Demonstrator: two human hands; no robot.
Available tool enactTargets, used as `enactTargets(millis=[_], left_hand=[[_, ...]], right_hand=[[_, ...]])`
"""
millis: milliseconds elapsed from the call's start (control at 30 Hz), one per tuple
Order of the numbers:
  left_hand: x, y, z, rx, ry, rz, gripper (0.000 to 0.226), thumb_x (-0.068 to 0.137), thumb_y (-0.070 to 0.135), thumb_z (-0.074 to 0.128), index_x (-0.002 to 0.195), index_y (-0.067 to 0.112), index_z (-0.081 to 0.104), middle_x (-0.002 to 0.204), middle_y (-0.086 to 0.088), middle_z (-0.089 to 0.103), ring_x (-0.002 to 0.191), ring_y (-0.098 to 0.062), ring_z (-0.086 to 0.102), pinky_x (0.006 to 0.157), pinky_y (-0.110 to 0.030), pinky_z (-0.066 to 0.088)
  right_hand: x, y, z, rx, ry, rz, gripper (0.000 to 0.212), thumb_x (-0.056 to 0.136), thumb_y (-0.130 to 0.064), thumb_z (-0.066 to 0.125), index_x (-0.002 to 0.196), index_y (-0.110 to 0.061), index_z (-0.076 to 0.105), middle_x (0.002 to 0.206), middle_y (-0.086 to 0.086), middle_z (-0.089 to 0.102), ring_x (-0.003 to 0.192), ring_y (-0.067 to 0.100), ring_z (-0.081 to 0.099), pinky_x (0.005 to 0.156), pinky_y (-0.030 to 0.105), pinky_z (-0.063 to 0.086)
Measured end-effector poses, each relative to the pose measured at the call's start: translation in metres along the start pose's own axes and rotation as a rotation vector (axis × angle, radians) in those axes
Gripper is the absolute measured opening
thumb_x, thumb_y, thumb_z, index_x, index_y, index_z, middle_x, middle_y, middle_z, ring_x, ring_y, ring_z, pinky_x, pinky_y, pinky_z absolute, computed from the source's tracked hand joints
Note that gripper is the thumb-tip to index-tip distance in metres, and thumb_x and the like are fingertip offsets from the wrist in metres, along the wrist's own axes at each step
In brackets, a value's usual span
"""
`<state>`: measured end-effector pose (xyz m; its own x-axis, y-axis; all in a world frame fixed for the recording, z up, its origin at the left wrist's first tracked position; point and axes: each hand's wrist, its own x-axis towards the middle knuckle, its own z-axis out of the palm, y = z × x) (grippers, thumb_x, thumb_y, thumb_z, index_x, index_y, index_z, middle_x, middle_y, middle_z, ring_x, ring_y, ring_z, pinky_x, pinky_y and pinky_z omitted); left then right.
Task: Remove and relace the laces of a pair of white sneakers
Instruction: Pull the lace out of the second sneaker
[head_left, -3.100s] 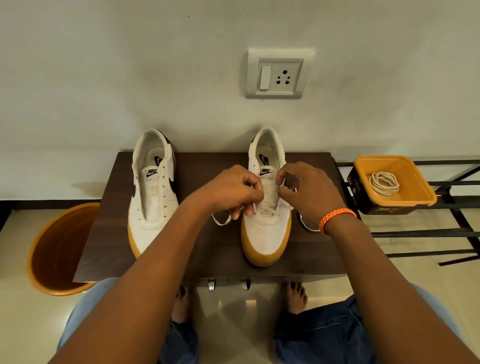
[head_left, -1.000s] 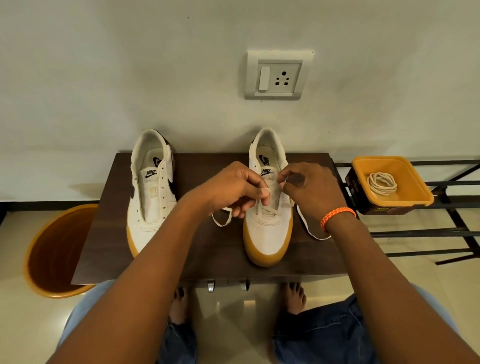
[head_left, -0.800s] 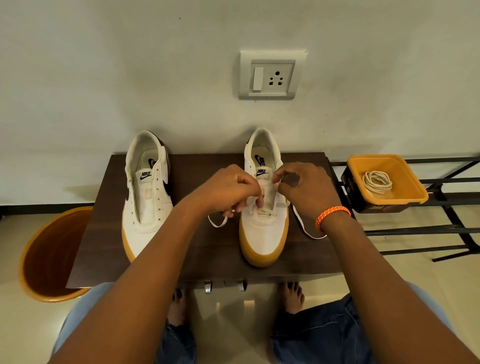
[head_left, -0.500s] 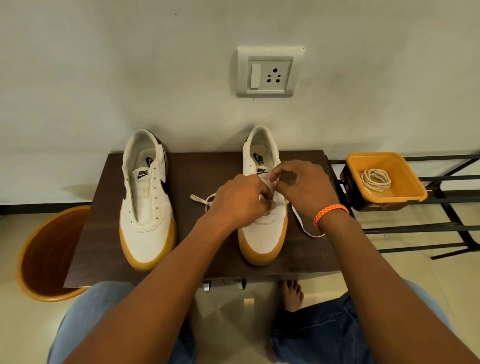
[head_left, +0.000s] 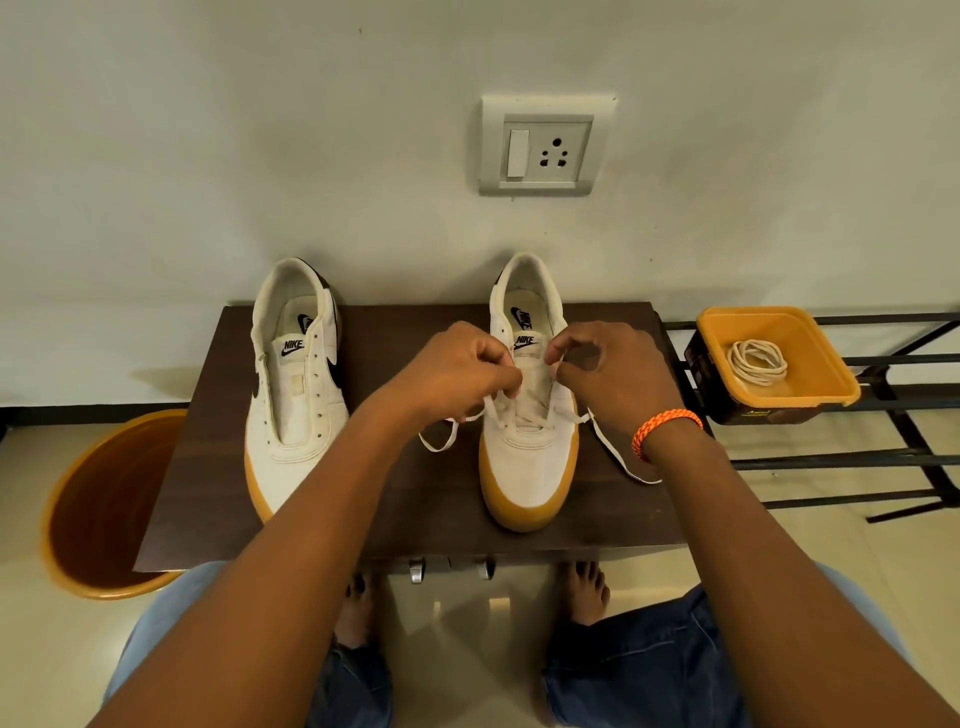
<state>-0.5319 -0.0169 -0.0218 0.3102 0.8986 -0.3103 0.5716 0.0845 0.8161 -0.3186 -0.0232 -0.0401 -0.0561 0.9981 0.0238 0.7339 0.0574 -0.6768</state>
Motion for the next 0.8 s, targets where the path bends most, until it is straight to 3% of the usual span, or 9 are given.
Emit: enactTargets(millis=[67,133,300,467,567,633,733,800], left_hand=[[0.002,-0.002,0.008,0.254,0.097,0.045,0.007,0.087,0.037,0.078,0.091,0.034,0.073,0.090,0.009,0.072,0.072,-0.012,0.066,0.066,-0.034,0.055],[0.002,0.000,0.021,0.289,0.067,0.052,0.019,0.082,0.050,0.079,0.097,0.042,0.072,0.096,0.015,0.072,0.083,-0.009,0.069,0.072,-0.034,0.058],[0.002,0.004,0.040,0.365,0.078,0.073,0.006,0.090,0.041,0.081,0.093,0.037,0.078,0.094,0.005,0.076,0.084,-0.017,0.072,0.080,-0.045,0.063],[0.005,-0.001,0.029,0.158,0.040,0.042,0.009,0.086,0.025,0.083,0.078,0.026,0.080,0.079,0.007,0.077,0.080,-0.014,0.073,0.078,-0.045,0.062],[0.001,0.006,0.013,-0.051,0.028,0.038,0.003,0.088,0.009,0.080,0.088,0.008,0.083,0.069,0.007,0.073,0.060,-0.001,0.065,0.059,-0.023,0.051],[0.000,0.006,0.006,-0.124,0.044,0.030,0.006,0.090,0.007,0.074,0.089,0.004,0.080,0.060,0.011,0.065,0.050,0.001,0.055,0.056,-0.020,0.045],[0.002,0.002,0.012,0.139,0.148,0.105,0.005,0.091,0.030,0.069,0.093,0.032,0.072,0.081,0.015,0.069,0.069,-0.005,0.063,0.067,-0.033,0.054],[0.002,0.002,0.022,0.334,0.114,0.106,0.012,0.089,0.043,0.067,0.101,0.046,0.068,0.090,0.015,0.067,0.078,-0.009,0.064,0.071,-0.034,0.056]], right_hand=[[0.000,0.000,0.001,0.000,0.001,0.002,0.016,0.081,-0.024,0.072,0.086,-0.040,0.074,0.092,-0.015,0.072,0.084,0.010,0.068,0.074,0.043,0.062],[-0.001,0.000,0.001,0.002,-0.001,-0.002,0.017,0.082,-0.022,0.073,0.085,-0.039,0.074,0.092,-0.014,0.072,0.083,0.010,0.068,0.073,0.043,0.063],[-0.001,0.000,0.001,-0.008,0.002,-0.015,0.018,0.084,-0.018,0.074,0.088,-0.035,0.075,0.098,-0.014,0.073,0.091,0.011,0.069,0.083,0.043,0.062],[0.000,0.000,0.000,-0.014,-0.002,-0.009,0.018,0.083,-0.018,0.073,0.086,-0.036,0.076,0.098,-0.013,0.074,0.092,0.012,0.069,0.083,0.043,0.062],[0.001,0.001,-0.002,-0.015,-0.018,-0.001,0.018,0.083,-0.019,0.073,0.086,-0.037,0.076,0.096,-0.013,0.074,0.090,0.011,0.069,0.082,0.042,0.062],[0.001,0.000,-0.003,-0.014,-0.022,-0.003,0.017,0.083,-0.019,0.073,0.086,-0.036,0.076,0.095,-0.012,0.074,0.090,0.011,0.069,0.084,0.041,0.061],[0.002,-0.002,-0.002,-0.031,-0.023,-0.014,0.017,0.084,-0.018,0.073,0.087,-0.034,0.077,0.095,-0.010,0.074,0.089,0.011,0.068,0.084,0.040,0.060],[0.002,-0.002,-0.001,-0.035,-0.022,-0.018,0.017,0.084,-0.018,0.073,0.087,-0.034,0.076,0.094,-0.010,0.074,0.088,0.011,0.068,0.083,0.039,0.061]])
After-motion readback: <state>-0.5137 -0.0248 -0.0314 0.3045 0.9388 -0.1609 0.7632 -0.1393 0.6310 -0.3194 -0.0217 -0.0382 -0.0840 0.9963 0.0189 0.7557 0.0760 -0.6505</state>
